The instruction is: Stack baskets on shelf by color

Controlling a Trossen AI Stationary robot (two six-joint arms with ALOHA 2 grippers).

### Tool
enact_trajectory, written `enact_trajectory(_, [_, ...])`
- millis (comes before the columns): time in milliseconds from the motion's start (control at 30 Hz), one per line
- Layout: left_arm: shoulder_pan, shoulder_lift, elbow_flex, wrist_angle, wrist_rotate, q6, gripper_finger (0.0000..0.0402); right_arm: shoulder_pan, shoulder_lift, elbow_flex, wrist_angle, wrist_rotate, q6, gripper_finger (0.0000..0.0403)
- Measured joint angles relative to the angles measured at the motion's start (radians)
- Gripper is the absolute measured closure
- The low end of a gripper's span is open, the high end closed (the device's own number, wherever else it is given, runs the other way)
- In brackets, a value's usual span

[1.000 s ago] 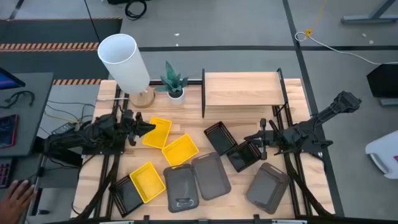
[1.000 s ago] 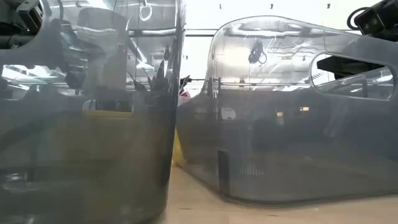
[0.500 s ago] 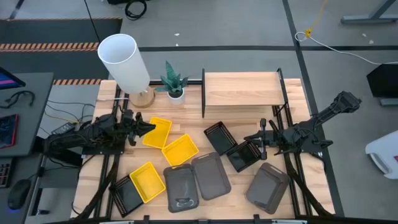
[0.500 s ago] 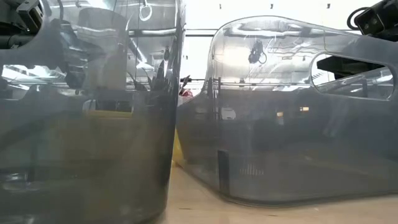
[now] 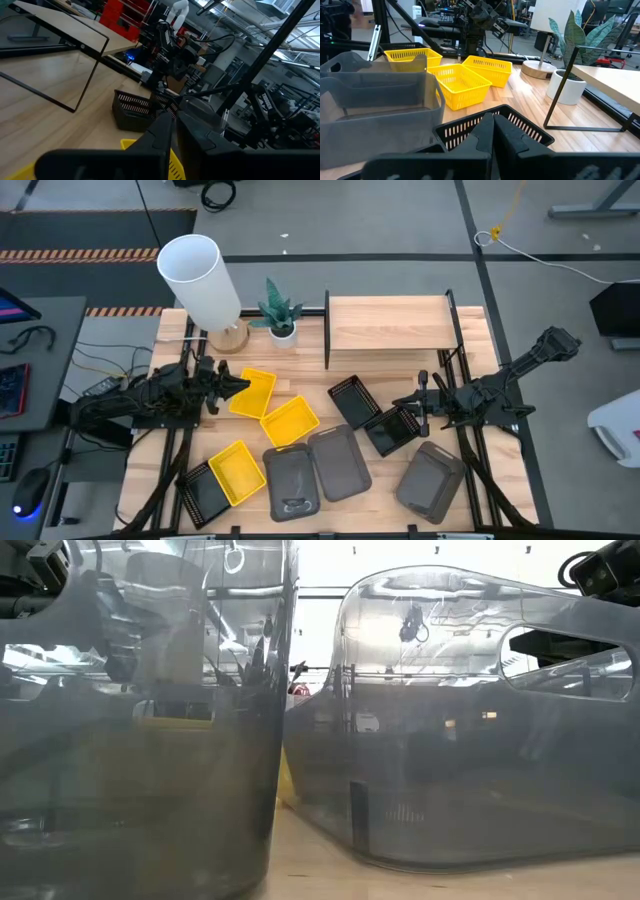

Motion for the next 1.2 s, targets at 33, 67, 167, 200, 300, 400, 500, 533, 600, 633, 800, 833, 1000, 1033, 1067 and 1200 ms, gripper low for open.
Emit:
enact_trajectory(33, [0.0, 0.0, 0.0, 0.0, 0.0, 0.0, 0.0368, 0.0, 0.0, 0.0, 0.0, 0.0, 0.0, 0.0389])
enact_trajectory(67, [0.0, 0.0, 0.0, 0.0, 0.0, 0.0, 0.0367, 0.0, 0.0, 0.0, 0.0, 0.0, 0.0, 0.0389])
enact_trajectory(167, [0.0, 0.0, 0.0, 0.0, 0.0, 0.0, 0.0363, 0.0, 0.0, 0.0, 0.0, 0.0, 0.0, 0.0389])
enact_trajectory(200, [0.0, 0.0, 0.0, 0.0, 0.0, 0.0, 0.0362, 0.0, 0.0, 0.0, 0.0, 0.0, 0.0, 0.0389])
enact_trajectory(300, [0.0, 0.0, 0.0, 0.0, 0.0, 0.0, 0.0362, 0.0, 0.0, 0.0, 0.0, 0.0, 0.0, 0.0389])
enact_trajectory(400, [0.0, 0.0, 0.0, 0.0, 0.0, 0.0, 0.0366, 0.0, 0.0, 0.0, 0.0, 0.0, 0.0, 0.0389])
enact_trajectory(500, [0.0, 0.0, 0.0, 0.0, 0.0, 0.0, 0.0369, 0.0, 0.0, 0.0, 0.0, 0.0, 0.0, 0.0389])
enact_trajectory(533, [0.0, 0.0, 0.0, 0.0, 0.0, 0.0, 0.0369, 0.0, 0.0, 0.0, 0.0, 0.0, 0.0, 0.0389])
enact_trajectory(600, [0.0, 0.0, 0.0, 0.0, 0.0, 0.0, 0.0367, 0.0, 0.0, 0.0, 0.0, 0.0, 0.0, 0.0389])
enact_trajectory(633, [0.0, 0.0, 0.0, 0.0, 0.0, 0.0, 0.0366, 0.0, 0.0, 0.0, 0.0, 0.0, 0.0, 0.0389])
enact_trajectory(800, [0.0, 0.0, 0.0, 0.018, 0.073, -0.361, 0.0361, 0.0, 0.0, 0.0, 0.0, 0.0, 0.0, 0.0389])
enact_trajectory(833, [0.0, 0.0, 0.0, 0.023, 0.106, -0.473, 0.0361, 0.0, 0.0, 0.0, 0.0, 0.0, 0.0, 0.0389])
enact_trajectory(1000, [0.0, 0.0, 0.0, 0.041, 0.167, -0.637, 0.0373, 0.0, 0.0, 0.0, 0.0, 0.0, 0.0, 0.0389])
enact_trajectory(1033, [0.0, 0.0, 0.0, 0.041, 0.18, -0.651, 0.0375, 0.0, 0.0, 0.0, 0.0, 0.0, 0.0, 0.0389])
enact_trajectory(1067, [0.0, 0.0, 0.0, 0.041, 0.188, -0.669, 0.0377, 0.0, 0.0, 0.0, 0.0, 0.0, 0.0, 0.0389])
enact_trajectory(1200, [0.001, 0.0, 0.0, 0.049, 0.202, -0.711, 0.0381, 0.0, 0.0, 0.0, 0.0, 0.0, 0.0, 0.0389])
